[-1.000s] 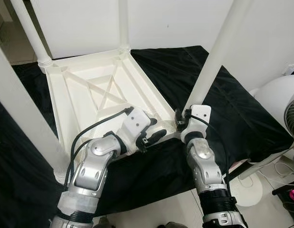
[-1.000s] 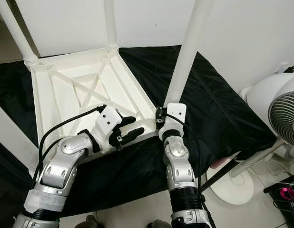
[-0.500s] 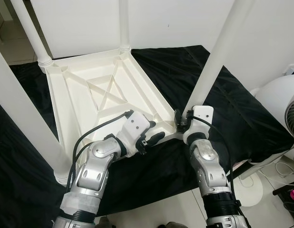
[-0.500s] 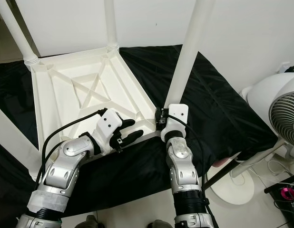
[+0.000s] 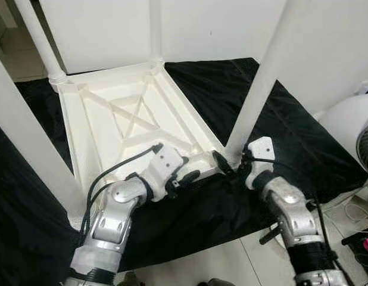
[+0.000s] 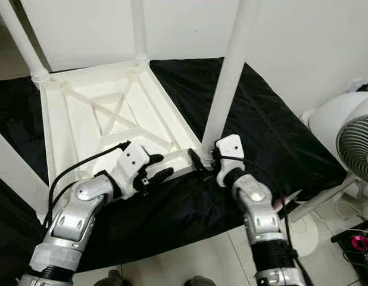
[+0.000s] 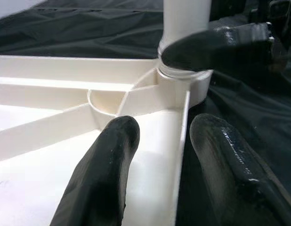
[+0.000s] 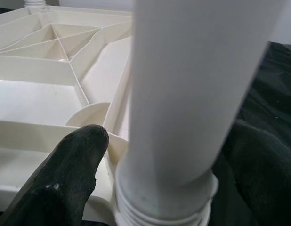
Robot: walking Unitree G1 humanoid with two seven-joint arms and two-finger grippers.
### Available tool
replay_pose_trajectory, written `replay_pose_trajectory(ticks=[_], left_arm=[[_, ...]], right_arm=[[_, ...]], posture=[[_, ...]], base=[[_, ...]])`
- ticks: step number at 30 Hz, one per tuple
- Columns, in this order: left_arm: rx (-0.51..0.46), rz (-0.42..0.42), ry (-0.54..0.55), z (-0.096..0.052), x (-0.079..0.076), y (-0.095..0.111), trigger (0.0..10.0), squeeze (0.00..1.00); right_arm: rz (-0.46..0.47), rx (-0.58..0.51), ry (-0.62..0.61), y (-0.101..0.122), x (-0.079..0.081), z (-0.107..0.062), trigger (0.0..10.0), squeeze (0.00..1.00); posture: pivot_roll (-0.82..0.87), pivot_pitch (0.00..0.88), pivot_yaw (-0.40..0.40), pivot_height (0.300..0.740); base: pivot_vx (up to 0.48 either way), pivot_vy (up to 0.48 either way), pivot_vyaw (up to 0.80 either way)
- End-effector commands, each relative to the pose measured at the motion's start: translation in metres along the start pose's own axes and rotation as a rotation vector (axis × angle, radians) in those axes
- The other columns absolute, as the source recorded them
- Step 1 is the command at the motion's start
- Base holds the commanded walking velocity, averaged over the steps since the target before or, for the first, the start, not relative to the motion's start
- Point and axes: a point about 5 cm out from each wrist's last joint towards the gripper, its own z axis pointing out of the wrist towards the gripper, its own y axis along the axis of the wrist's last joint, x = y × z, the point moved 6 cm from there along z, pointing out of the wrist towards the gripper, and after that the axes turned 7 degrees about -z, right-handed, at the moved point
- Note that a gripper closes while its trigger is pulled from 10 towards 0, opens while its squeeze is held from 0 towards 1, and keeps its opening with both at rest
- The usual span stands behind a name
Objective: Building children table
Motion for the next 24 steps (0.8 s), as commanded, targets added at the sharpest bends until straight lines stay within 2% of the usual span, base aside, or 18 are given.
replay_pose_trajectory(ticks=[1, 7, 13, 14, 15, 16, 19, 22, 23, 24], left_arm=[[-0.026, 0.017, 0.164, 0.0, 0.017, 0.005, 10.0, 0.0], [-0.024, 0.03, 0.146, 0.002, 0.015, 0.006, 10.0, 0.0], [-0.026, 0.034, 0.141, 0.003, 0.013, 0.007, 10.0, 0.0], [-0.028, 0.037, 0.141, 0.004, 0.013, 0.008, 10.0, 0.0], [-0.028, 0.037, 0.141, 0.004, 0.013, 0.008, 10.0, 0.0], [-0.029, 0.04, 0.142, 0.004, 0.013, 0.009, 10.0, 0.0], [-0.033, 0.037, 0.15, 0.003, 0.012, 0.01, 10.0, 0.0], [-0.033, 0.035, 0.151, 0.003, 0.011, 0.009, 10.0, 0.0], [-0.031, 0.032, 0.15, 0.003, 0.01, 0.009, 10.0, 0.0], [-0.031, 0.032, 0.15, 0.003, 0.01, 0.009, 10.0, 0.0]], right_arm=[[-0.005, -0.018, 0.03, 0.003, 0.003, 0.003, 10.0, 0.0], [-0.075, 0.0, 0.122, 0.001, 0.0, 0.016, 10.0, 0.0], [-0.097, 0.017, 0.156, -0.001, -0.001, 0.022, 10.0, 0.0], [-0.102, 0.023, 0.172, -0.003, -0.001, 0.025, 1.9, 0.0], [-0.102, 0.023, 0.172, -0.003, -0.001, 0.025, 1.9, 0.0], [-0.103, 0.026, 0.19, -0.004, -0.001, 0.026, 0.0, 0.0], [-0.098, 0.081, 0.221, -0.016, -0.002, 0.023, 0.0, 0.0], [-0.089, 0.091, 0.215, -0.02, -0.003, 0.021, 0.0, 0.0], [-0.065, 0.085, 0.193, -0.02, -0.004, 0.019, 1.8, 0.0], [-0.065, 0.085, 0.193, -0.02, -0.004, 0.019, 1.8, 0.0]], posture=[[-0.05, 0.0, 0.017, 0.74], [-0.05, 0.0, 0.027, 0.74], [-0.05, 0.0, 0.024, 0.74], [-0.05, 0.0, 0.019, 0.74], [-0.05, 0.0, 0.019, 0.74], [-0.05, 0.0, 0.016, 0.74], [-0.04, 0.0, 0.008, 0.74], [-0.04, 0.0, 0.008, 0.74], [-0.04, 0.0, 0.008, 0.74], [-0.04, 0.0, 0.008, 0.74]], base=[[0.0, 0.0, 0.0], [0.0, 0.0, 0.0], [0.0, 0.0, 0.0], [0.0, 0.0, 0.0], [0.0, 0.0, 0.0], [0.0, 0.0, 0.0], [0.0, 0.0, 0.0], [0.0, 0.0, 0.0], [0.0, 0.0, 0.0], [0.0, 0.0, 0.0]])
